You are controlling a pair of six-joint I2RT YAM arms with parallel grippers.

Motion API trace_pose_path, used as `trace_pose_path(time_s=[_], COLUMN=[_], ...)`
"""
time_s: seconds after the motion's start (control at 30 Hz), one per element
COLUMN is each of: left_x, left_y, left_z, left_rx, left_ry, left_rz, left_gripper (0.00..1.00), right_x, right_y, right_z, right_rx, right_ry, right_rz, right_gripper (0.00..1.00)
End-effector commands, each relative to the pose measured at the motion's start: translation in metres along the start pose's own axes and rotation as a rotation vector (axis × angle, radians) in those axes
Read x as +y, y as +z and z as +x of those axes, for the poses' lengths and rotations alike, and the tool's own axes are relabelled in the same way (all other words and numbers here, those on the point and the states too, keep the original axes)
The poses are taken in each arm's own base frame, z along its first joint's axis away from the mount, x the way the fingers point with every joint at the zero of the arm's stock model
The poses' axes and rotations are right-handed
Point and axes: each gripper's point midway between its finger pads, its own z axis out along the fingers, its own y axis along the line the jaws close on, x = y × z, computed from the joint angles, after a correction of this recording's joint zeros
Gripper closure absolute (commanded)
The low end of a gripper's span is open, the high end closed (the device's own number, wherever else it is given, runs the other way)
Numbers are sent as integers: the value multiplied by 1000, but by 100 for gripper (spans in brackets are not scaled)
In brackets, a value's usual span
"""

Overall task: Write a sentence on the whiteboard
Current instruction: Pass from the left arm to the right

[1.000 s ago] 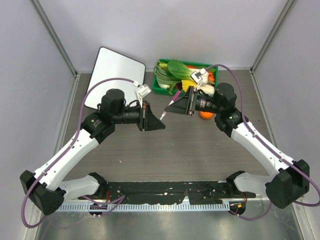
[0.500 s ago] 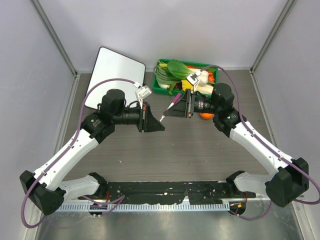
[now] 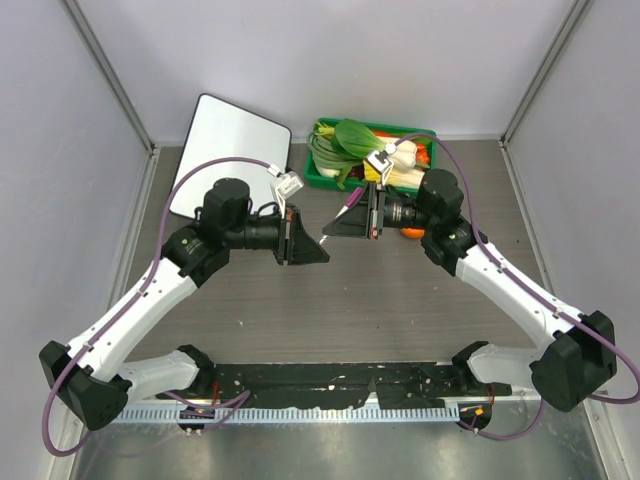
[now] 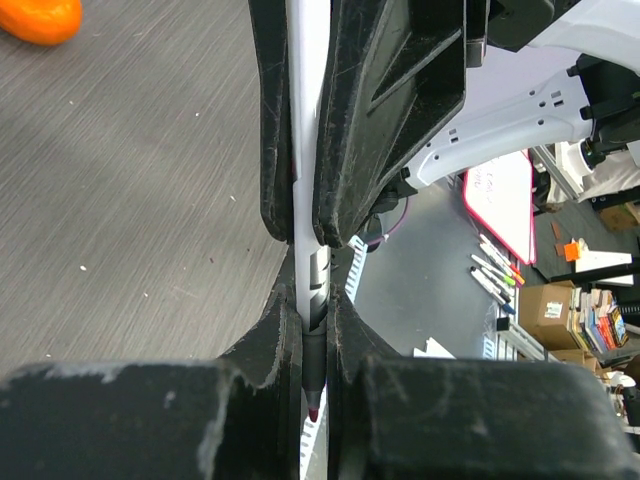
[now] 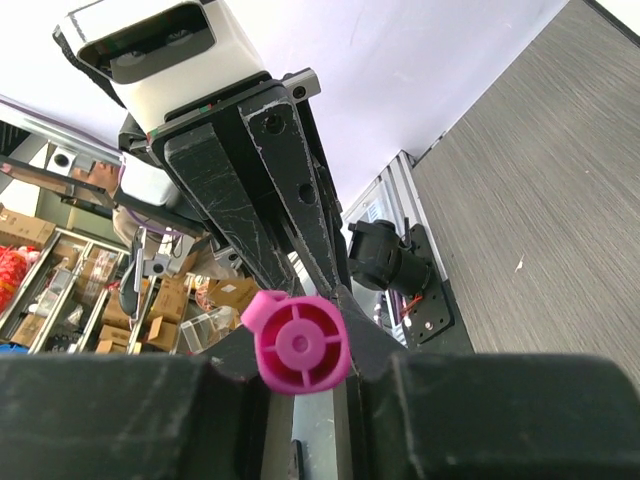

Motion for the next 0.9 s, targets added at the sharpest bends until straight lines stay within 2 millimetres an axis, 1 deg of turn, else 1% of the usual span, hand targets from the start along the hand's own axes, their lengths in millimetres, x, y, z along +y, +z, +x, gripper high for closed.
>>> trace_pose_path(time_s=[0.0, 0.07, 0.13, 0.2, 0.23, 0.33, 0.43, 0.47, 0.57, 0.6, 0.63, 0.67, 0.7, 0.73, 0.77, 0.8, 0.83, 0.87], left_x=[-14, -14, -14, -13, -12, -12, -11, -10, -10, -9, -8, -7, -7, -6, -6, -6, -6, -5], left_y=[-9, -9, -10, -11, -10, -10, -12, -11, -12, -12, -13, -13, -13, -12, -13, -13, -12, -11], left_z=[-7, -6, -5, -4, -4, -4, -4, -5, -5, -5, -6, -6, -6, -6, -7, -6, -6, -6], left_rx=[-21, -17, -17, -16, -16, -18, -24, -28, -38, -40, -46, -48, -49, -48, -54, -53, -53, -55], left_ry=[51, 51, 55, 56, 56, 56, 54, 55, 55, 53, 54, 51, 51, 50, 52, 49, 48, 44], left_rz=[29, 27, 23, 21, 18, 15, 1, -2, -8, -13, -19, -25, -28, -30, -30, -28, -26, -26], left_gripper=[100, 100, 100, 100, 100, 100, 100, 99, 86, 78, 66, 62, 60, 61, 69, 83, 94, 100], right_x=[15, 17, 19, 19, 19, 21, 19, 20, 14, 11, 11, 11, 11, 10, 10, 9, 9, 9], right_y=[0, -1, -2, -2, -2, -4, -5, -5, -7, -7, -7, -7, -7, -8, -8, -8, -8, -8], right_z=[-5, -4, -2, -1, -1, 1, 2, 3, 4, 5, 4, 4, 3, 3, 2, 2, 1, 1], right_rx=[-15, -7, -4, 1, 2, 4, 7, 6, 2, 6, -1, -2, -6, -9, -17, -18, -22, -22], right_ry=[-48, -52, -54, -56, -55, -67, -69, -82, -88, -89, -92, -94, -94, -97, -101, -102, -102, -102], right_rz=[-49, -56, -60, -63, -63, -68, -54, -54, -21, -8, -2, 0, 4, 9, 15, 19, 22, 24], right_gripper=[81, 81, 85, 93, 99, 99, 99, 99, 99, 99, 99, 99, 99, 99, 99, 99, 99, 99])
